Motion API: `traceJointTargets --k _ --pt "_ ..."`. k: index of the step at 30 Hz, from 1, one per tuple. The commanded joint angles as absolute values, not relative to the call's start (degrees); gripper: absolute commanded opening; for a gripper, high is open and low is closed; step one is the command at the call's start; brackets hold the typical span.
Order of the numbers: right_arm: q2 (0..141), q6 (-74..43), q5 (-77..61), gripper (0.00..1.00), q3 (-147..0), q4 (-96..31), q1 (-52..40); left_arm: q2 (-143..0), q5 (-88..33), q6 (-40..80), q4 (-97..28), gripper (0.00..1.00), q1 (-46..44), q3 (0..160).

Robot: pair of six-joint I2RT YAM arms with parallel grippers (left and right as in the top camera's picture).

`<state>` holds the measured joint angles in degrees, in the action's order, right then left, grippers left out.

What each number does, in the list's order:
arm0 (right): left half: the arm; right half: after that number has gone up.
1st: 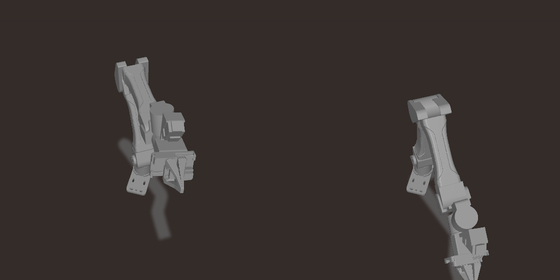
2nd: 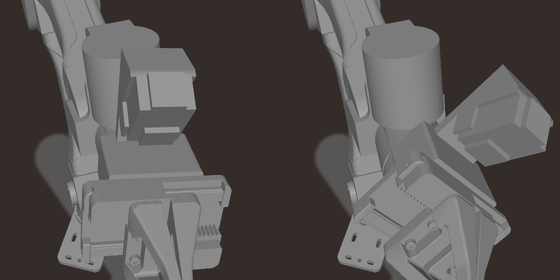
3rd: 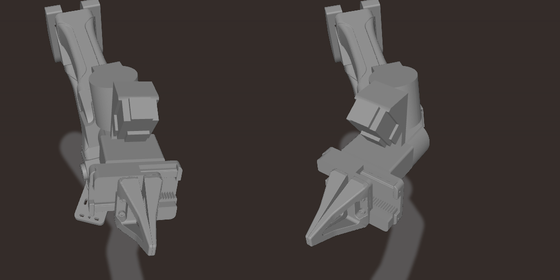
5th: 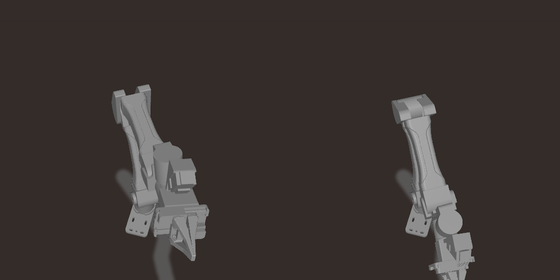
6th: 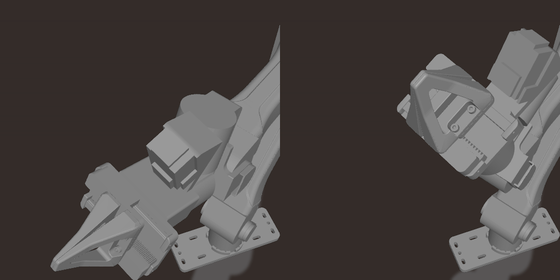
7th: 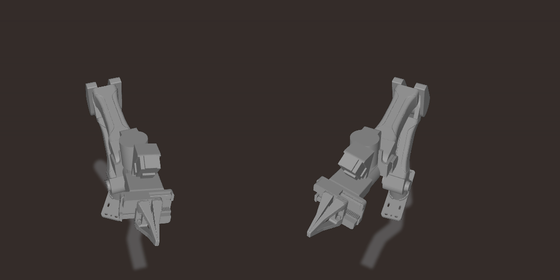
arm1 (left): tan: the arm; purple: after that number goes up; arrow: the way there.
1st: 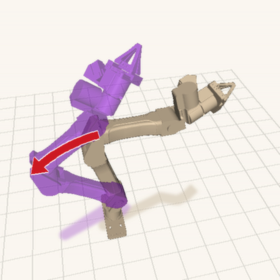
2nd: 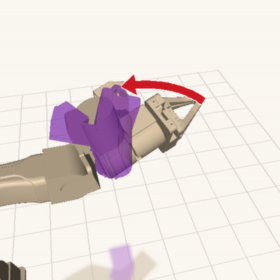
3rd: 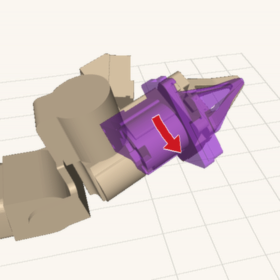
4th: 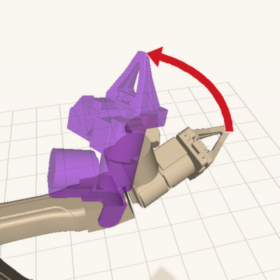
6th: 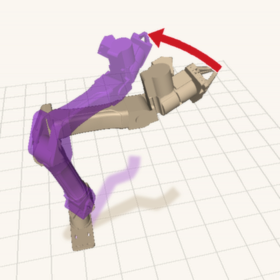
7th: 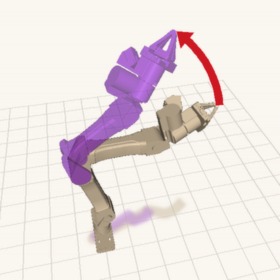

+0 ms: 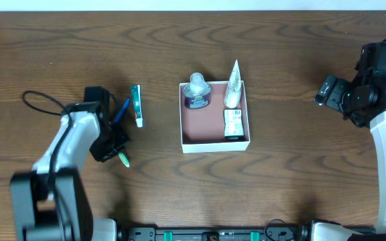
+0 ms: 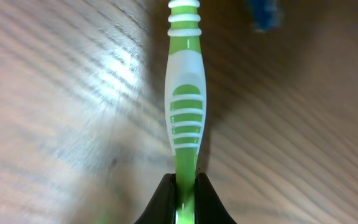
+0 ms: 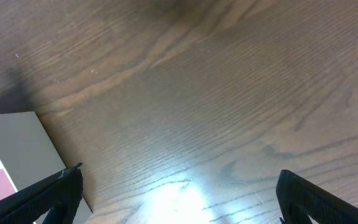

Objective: Pack container
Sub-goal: 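Carry the toothbrush with the left gripper into the box front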

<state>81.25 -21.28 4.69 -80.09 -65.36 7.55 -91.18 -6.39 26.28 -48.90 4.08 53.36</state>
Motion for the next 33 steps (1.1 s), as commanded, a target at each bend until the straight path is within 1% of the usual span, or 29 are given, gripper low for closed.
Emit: traceJointTargets --k 1,5,10,12,16,18,20,24,33 --pt "81.34 -21.39 4.91 0.99 -80.55 -65.41 7.88 -84.01 -6.74 22.28 -49.71 0.06 3.57 54.5" --pt "81.34 -21.37 4.91 0.99 -80.55 -65.41 7.86 -75.61 -11.9 14.57 -48.95 0.06 0.67 54.5" --pt "81.34 -21.39 4.91 0.99 -80.55 -65.41 7.88 -67.75 -16.14 3.86 -44.03 0.06 -6.72 54.5" --pt "81.34 -21.39 4.89 0.99 -80.55 -65.41 7.86 -66.02 -17.93 -2.7 -41.41 0.06 -10.57 54.5" --pt "81.34 -21.39 4.91 0.99 -80.55 -65.41 7.86 -65.41 -19.03 -22.41 -38.04 0.06 -19.22 54.5" --pt "81.34 -21.39 4.91 0.99 -80.55 -65.41 7.86 -66.22 -19.0 -29.1 -36.53 0.06 -22.92 54.5" --pt "81.34 -21.39 4.91 0.99 -80.55 -65.41 7.86 -67.55 -18.94 -33.21 -34.76 0.06 -26.0 54.5" --pt "81.34 -21.37 4.91 0.99 -80.55 -65.41 7.86 -71.68 -18.76 -36.75 -31.05 0.06 -30.2 54.5" --pt "81.34 -21.39 4.91 0.99 -80.55 -65.41 7.86 -81.36 -18.61 -34.65 -24.21 0.06 -33.23 54.5"
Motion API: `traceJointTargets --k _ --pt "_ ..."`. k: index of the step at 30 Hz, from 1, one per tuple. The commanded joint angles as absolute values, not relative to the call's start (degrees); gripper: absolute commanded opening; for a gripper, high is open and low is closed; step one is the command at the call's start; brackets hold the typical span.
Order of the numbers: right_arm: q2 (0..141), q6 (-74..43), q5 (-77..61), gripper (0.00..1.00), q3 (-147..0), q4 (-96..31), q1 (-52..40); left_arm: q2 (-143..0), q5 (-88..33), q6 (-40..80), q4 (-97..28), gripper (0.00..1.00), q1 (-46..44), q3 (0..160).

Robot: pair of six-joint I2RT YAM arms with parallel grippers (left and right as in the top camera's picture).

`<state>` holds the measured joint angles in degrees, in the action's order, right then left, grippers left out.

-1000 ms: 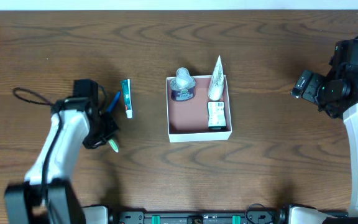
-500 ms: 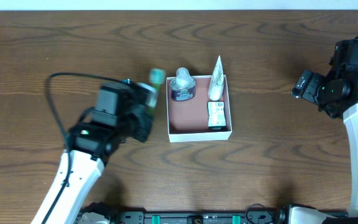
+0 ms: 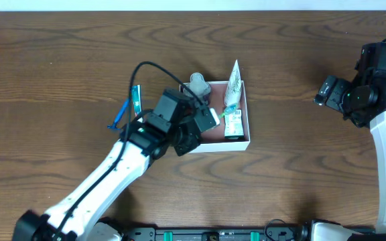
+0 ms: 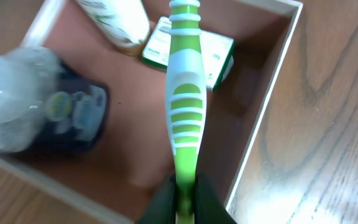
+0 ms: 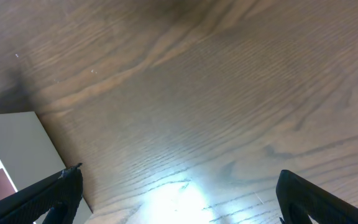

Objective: Pack container
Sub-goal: 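Carry the toothbrush with the left gripper into the box front, then release the toothbrush and lift the left gripper back left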

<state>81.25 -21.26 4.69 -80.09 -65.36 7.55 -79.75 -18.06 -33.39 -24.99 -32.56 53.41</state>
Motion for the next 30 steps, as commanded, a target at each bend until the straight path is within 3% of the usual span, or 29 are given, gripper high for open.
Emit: traceJointTargets --k 1,13,14,17,18,22,30 --pt "81.34 -21.37 4.91 0.99 -80.55 -65.41 7.86 -82.06 -18.61 -34.68 -23.73 0.06 -33.34 54.5" --pt "81.34 -21.39 4.91 0.99 -80.55 -65.41 7.88 -83.81 -15.77 -34.39 -20.45 0.06 -33.34 54.5" --pt "81.34 -21.39 4.91 0.99 -80.55 -65.41 7.88 -83.81 -15.77 -33.28 -20.43 0.09 -33.3 54.5" --pt "81.34 -21.39 4.91 0.99 -80.55 -65.41 7.86 -83.81 -15.7 -30.41 -20.43 0.38 -33.17 54.5" --pt "81.34 -21.39 4.91 0.99 -80.55 -65.41 7.86 -83.81 -15.38 -29.15 -20.4 0.41 -33.1 54.5" --pt "81.34 -21.39 4.91 0.99 -80.55 -65.41 7.88 -83.79 -13.17 -23.07 -20.23 0.47 -32.36 54.5" --pt "81.34 -21.39 4.91 0.99 -80.55 -65.41 7.86 -81.84 -12.36 -13.74 -20.34 0.47 -27.83 54.5"
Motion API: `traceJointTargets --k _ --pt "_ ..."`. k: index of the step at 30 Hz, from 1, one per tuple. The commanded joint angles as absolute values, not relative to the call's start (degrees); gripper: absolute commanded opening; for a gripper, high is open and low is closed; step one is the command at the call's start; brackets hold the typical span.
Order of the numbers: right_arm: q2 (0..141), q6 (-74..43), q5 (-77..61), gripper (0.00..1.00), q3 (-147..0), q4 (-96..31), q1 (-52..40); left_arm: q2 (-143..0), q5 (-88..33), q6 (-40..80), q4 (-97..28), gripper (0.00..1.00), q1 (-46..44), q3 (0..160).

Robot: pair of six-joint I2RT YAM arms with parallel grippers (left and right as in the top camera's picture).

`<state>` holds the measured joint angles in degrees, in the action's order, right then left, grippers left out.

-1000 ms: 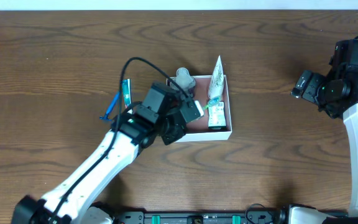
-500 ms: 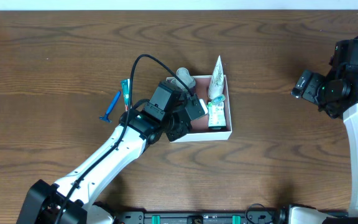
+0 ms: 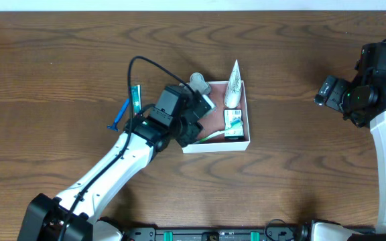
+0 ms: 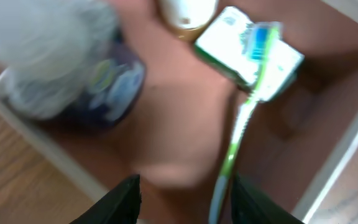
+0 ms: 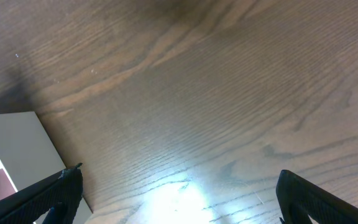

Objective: Pack container
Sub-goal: 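Release the toothbrush and lift the left gripper back left, then lower the left gripper onto the green toothpaste tube and grasp it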

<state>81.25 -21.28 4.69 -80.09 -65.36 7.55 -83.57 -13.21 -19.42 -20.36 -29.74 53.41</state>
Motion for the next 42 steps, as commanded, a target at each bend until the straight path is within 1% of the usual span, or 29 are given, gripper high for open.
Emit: traceJointTargets --k 1,6,10,12,13,16,19,23,29,37,42 --pt "81.34 -21.39 4.91 0.99 -80.55 -65.41 7.86 -81.19 -12.34 -12.6 -20.49 0.47 -26.94 54.5" --pt "81.34 -21.39 4.91 0.99 -80.55 -65.41 7.86 -77.89 -12.32 -4.82 -22.57 0.47 -20.82 54.5" --pt "81.34 -21.39 4.91 0.99 -80.55 -65.41 7.88 -77.49 -11.68 -3.62 -26.24 0.47 -15.33 54.46" --pt "81.34 -21.39 4.91 0.99 -80.55 -65.41 7.88 -77.52 -8.58 -1.63 -27.57 0.47 -13.28 54.3" --pt "81.34 -21.39 4.91 0.99 -80.55 -65.41 7.88 -77.54 -7.4 -1.06 -27.94 0.48 -12.36 54.19" --pt "81.34 -21.39 4.91 0.99 -80.55 -65.41 7.86 -77.95 -6.52 -0.95 -27.14 0.55 -9.8 53.69" --pt "81.34 -21.39 4.91 0.99 -80.55 -65.41 7.86 -79.2 -5.41 -1.04 -26.06 0.56 -8.05 53.69" --pt "81.34 -21.39 4.91 0.99 -80.55 -65.41 7.86 -82.46 -2.24 -0.99 -24.77 0.56 -6.7 53.69" --pt "81.34 -21.39 4.91 0.99 -80.55 -65.41 7.88 -89.84 -2.26 -0.97 -22.52 0.56 -6.61 53.69" --pt "81.34 -21.37 4.91 0.99 -80.55 -65.41 7.88 -96.31 -2.26 -0.82 -19.55 0.56 -6.61 53.69" --pt "81.34 -21.37 4.91 0.99 -80.55 -65.41 7.86 -99.72 -2.26 1.65 -18.33 0.57 -6.61 53.69"
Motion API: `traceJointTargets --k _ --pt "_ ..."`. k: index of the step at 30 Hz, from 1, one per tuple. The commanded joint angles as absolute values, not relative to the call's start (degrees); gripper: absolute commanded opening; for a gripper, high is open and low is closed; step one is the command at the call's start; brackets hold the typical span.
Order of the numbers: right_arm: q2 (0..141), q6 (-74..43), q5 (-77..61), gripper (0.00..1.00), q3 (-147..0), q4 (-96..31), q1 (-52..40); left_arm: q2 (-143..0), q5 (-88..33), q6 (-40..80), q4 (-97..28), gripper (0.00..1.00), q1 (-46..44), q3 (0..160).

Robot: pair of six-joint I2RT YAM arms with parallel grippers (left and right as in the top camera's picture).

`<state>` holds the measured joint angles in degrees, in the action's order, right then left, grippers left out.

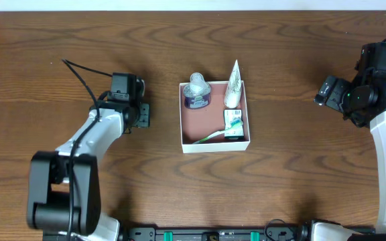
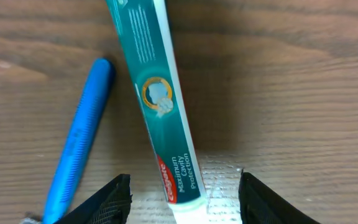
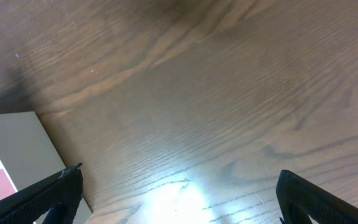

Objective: Pack container
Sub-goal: 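Lower the left gripper onto the green toothpaste tube and grasp it, then carry the toothpaste tube into the box's left side and release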

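The white box with a pink floor (image 1: 182,120) holds a dark blue wrapped jar (image 1: 197,94), a white tube (image 1: 232,86), a green carton (image 1: 232,123) and the green toothbrush (image 1: 208,137), which lies slanted along the front wall. Left of the box, my left gripper (image 1: 139,114) hovers over the table. In its wrist view it stands open (image 2: 185,208), straddling the near end of a teal toothpaste tube (image 2: 159,102); a blue plastic handle (image 2: 79,140) lies just left of the tube. My right gripper (image 1: 324,90) is open (image 3: 185,205) over bare wood.
A corner of the white box (image 3: 11,149) shows at the left of the right wrist view. The left arm's black cable (image 1: 79,73) loops over the table behind it. The right arm stays at the far right edge.
The left gripper has left the box and now stands open over the toothpaste tube to the left. The green toothbrush stays in the box. The right arm is unchanged.
My left gripper was shut on the green toothbrush low over the table at the left. Then it held the brush over the box. Then it was open, with the brush lying inside. Now it is back at the left, open over the toothpaste.
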<state>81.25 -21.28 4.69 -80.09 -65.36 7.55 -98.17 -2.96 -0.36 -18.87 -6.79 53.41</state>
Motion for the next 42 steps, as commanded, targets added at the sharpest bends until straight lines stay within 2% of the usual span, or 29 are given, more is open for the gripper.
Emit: traceJointTargets --k 1,7,10,12,15,16,23,28,33,36,37,42 --pt "81.34 -21.39 4.91 0.99 -80.55 -65.41 7.86 -100.05 -2.26 1.67 -18.04 0.57 -6.61 53.69" --pt "81.34 -21.39 4.91 0.99 -80.55 -65.41 7.86 -100.62 -1.78 2.07 -16.29 0.58 -6.59 53.69" --pt "81.34 -21.37 4.91 0.99 -80.55 -65.41 7.86 -100.64 -1.8 2.2 -14.74 0.54 -6.59 53.69" --pt "81.34 -21.39 4.91 0.99 -80.55 -65.41 7.86 -100.68 -1.83 2.28 -13.72 0.47 -6.59 53.69" --pt "81.34 -21.39 4.91 0.99 -80.55 -65.41 7.88 -100.77 -1.85 2.28 -13.34 0.28 -6.61 53.69" --pt "81.34 -21.37 4.91 0.99 -80.55 -65.41 7.86 -100.86 -1.85 2.28 -13.34 0.25 -6.61 53.69" --pt "81.34 -21.39 4.89 0.99 -80.55 -65.41 7.86 -101.08 -1.85 2.28 -13.61 0.25 -6.59 53.69" --pt "81.34 -21.39 4.91 0.99 -80.55 -65.41 7.88 -102.19 -1.85 2.28 -13.58 0.38 -6.61 53.69" --pt "81.34 -21.39 4.91 0.99 -80.55 -65.41 7.86 -103.66 -1.85 2.26 -13.54 0.38 -6.61 53.69" --pt "81.34 -21.39 4.91 0.99 -80.55 -65.41 7.88 -103.68 -1.85 2.26 -13.5 0.19 -6.61 53.69" --pt "81.34 -21.39 4.91 0.99 -80.55 -65.41 7.88 -103.68 -1.85 2.26 -13.37 0.08 -6.59 53.69" --pt "81.34 -21.39 4.91 0.99 -80.55 -65.41 7.88 -103.28 -1.89 2.28 -14.22 0.06 -6.61 53.78"
